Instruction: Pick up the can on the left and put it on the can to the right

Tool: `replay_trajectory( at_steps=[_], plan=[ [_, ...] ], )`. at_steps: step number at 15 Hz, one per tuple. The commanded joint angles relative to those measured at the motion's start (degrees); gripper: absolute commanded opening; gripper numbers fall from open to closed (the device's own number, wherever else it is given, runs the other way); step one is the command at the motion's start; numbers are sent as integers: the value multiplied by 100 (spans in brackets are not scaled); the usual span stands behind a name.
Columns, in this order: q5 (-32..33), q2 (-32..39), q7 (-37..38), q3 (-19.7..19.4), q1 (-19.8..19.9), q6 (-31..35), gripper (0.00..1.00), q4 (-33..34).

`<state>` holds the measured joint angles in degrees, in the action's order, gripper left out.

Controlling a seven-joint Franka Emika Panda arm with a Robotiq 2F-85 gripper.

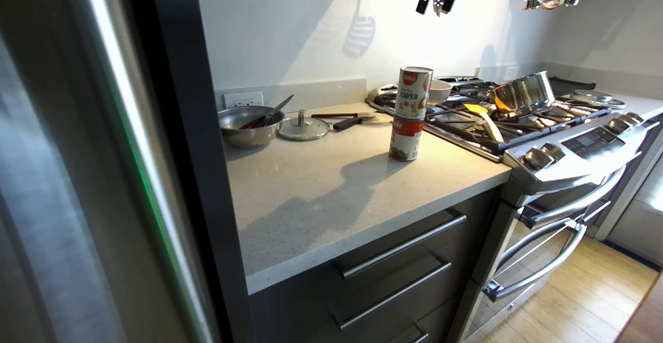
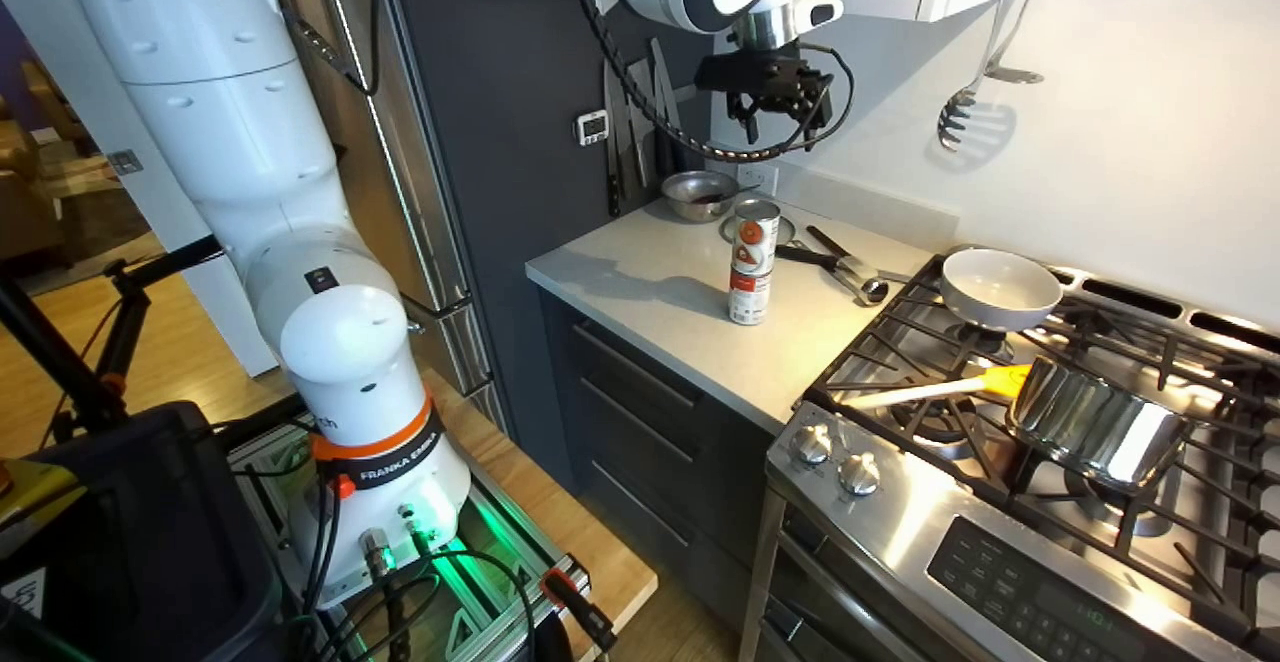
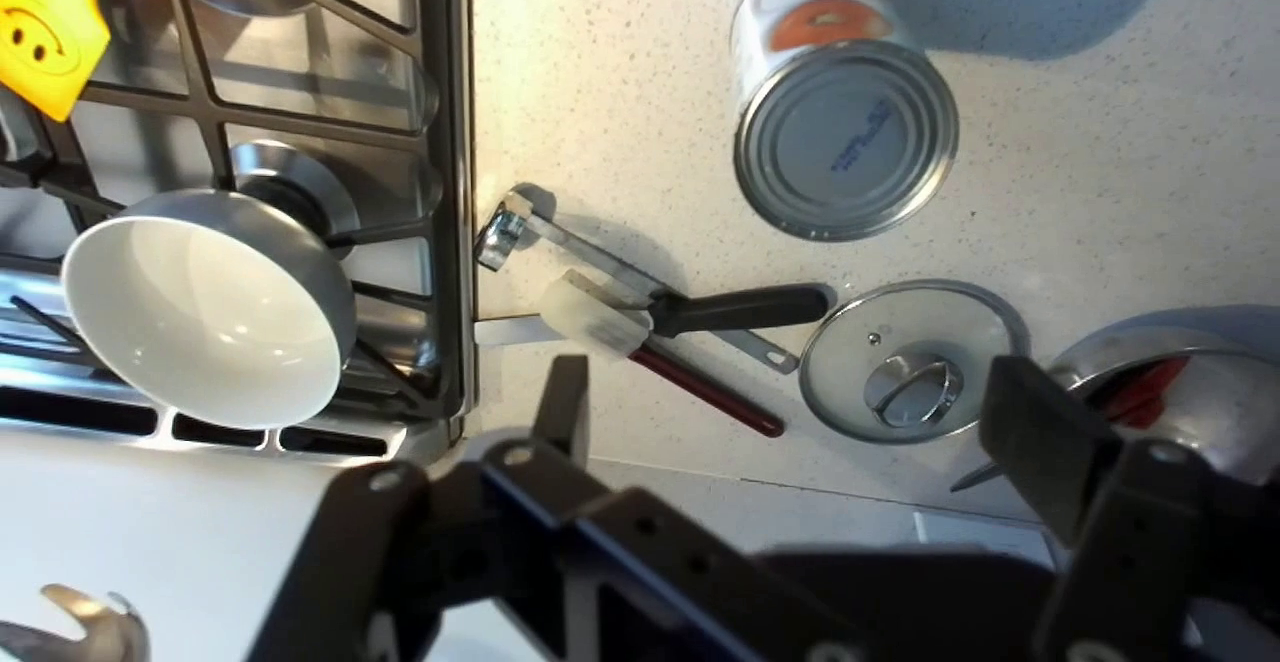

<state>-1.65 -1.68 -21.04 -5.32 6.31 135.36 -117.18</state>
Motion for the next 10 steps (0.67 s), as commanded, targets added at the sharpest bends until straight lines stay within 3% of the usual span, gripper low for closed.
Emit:
replay_trajectory(
  at_steps=[1,4,5,10],
  plan=[
    [-127,-553,-101,-125,17,-623,100,-166],
    [-66,-873,-168,-244,22,-964,100,-176],
    [-39,-579,-30,-206,-35,-772,100,10],
    [-37,-782,-66,-271,-36,-919,100,-34]
  ],
)
